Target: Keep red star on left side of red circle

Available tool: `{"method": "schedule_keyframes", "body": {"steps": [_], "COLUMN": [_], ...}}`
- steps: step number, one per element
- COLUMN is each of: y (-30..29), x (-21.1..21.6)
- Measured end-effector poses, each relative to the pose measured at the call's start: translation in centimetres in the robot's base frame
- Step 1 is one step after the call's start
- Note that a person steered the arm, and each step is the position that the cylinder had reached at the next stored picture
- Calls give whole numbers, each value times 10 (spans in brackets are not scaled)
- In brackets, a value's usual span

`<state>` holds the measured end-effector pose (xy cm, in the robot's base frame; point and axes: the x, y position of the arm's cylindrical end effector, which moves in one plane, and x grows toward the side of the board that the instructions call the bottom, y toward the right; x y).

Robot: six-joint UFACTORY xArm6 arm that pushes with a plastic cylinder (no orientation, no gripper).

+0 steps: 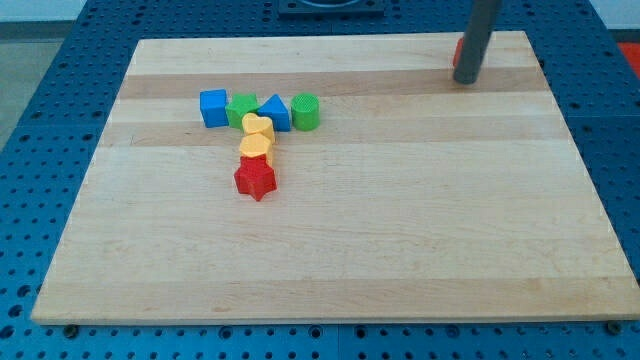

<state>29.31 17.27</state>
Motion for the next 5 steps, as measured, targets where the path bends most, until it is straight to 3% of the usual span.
{"method": "schedule_keyframes", "body": {"steps": [3,4,5], "y": [29,27,18], "x": [-30,33,147]}}
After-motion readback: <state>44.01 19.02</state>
